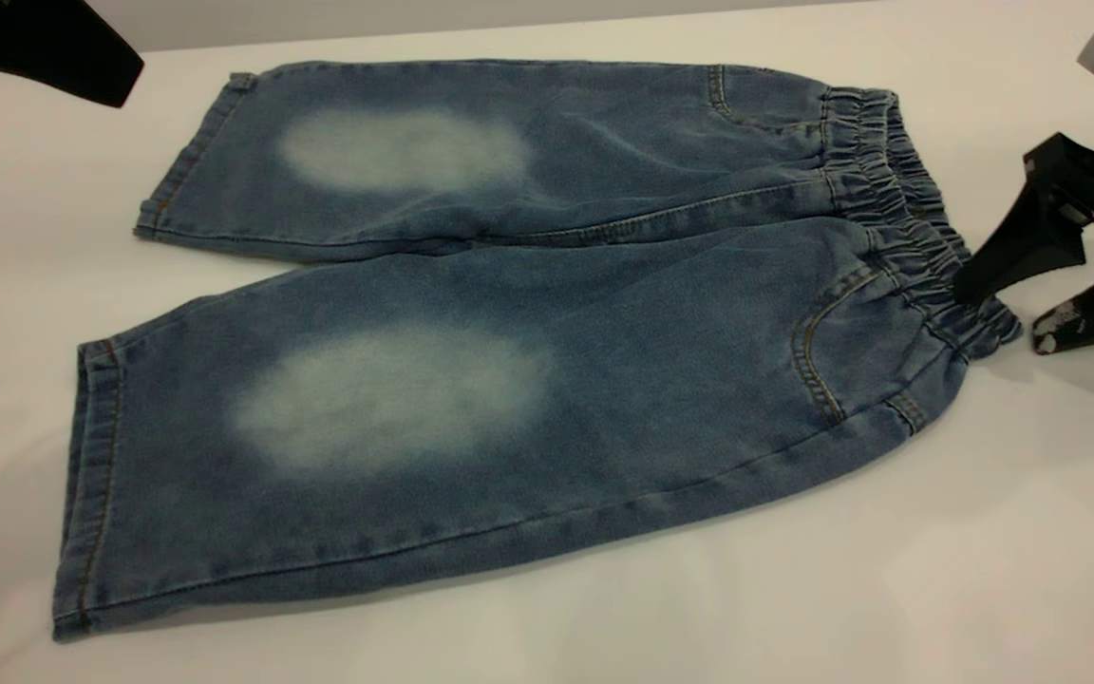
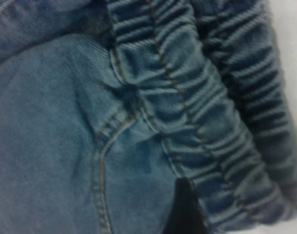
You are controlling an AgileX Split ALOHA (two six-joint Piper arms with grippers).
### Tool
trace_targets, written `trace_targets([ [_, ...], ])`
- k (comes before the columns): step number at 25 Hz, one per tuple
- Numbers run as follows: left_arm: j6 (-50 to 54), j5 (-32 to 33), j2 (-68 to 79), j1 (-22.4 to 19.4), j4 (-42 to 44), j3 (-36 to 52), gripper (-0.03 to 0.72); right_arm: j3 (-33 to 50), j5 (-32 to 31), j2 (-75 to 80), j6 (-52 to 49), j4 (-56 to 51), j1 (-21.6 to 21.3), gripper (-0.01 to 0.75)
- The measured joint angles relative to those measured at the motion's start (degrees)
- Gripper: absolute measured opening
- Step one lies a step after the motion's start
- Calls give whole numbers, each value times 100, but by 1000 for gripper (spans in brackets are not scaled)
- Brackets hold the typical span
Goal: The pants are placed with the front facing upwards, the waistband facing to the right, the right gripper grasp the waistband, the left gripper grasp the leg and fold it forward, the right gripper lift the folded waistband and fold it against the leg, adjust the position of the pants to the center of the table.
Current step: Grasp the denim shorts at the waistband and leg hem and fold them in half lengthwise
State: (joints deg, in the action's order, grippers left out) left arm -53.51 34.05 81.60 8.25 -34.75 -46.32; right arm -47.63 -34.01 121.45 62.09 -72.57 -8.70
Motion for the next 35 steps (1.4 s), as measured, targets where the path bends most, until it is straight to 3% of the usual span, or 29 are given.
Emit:
trace_targets([
  [26,0,206,0,0,32,0,284,-386,-546,285,269,-142,5,470],
  [35,1,344,0,0,77,0,284,-387,-875,280,156,-43,5,426],
])
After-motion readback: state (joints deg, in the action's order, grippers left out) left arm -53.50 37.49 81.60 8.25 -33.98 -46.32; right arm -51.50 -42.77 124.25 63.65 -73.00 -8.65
